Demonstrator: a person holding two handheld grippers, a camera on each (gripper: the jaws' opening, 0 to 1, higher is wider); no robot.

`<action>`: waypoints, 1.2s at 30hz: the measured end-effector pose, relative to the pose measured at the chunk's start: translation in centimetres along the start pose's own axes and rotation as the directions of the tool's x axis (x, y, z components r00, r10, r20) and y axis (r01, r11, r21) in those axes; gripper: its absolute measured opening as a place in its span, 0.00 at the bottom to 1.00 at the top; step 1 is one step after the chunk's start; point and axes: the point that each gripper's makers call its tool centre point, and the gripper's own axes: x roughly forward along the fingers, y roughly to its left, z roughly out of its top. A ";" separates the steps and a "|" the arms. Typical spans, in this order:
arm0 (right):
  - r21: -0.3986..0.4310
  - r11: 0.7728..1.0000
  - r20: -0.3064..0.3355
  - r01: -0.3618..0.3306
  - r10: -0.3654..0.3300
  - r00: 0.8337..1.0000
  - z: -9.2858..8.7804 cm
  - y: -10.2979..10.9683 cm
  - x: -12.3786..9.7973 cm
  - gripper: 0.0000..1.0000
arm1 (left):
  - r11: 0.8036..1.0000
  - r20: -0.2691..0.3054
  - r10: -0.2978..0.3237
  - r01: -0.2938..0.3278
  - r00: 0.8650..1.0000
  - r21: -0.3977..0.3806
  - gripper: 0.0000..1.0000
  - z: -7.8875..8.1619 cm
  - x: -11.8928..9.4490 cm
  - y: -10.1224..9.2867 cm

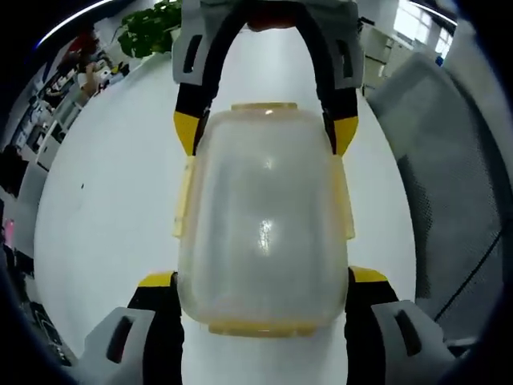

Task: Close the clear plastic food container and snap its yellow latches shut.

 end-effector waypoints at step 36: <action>0.175 0.974 0.124 0.144 -0.167 0.978 1.4 -4.7 -0.9 0.99 | 0.989 0.092 0.140 -0.133 0.986 -0.069 0.99 0.1 -2.0 5.3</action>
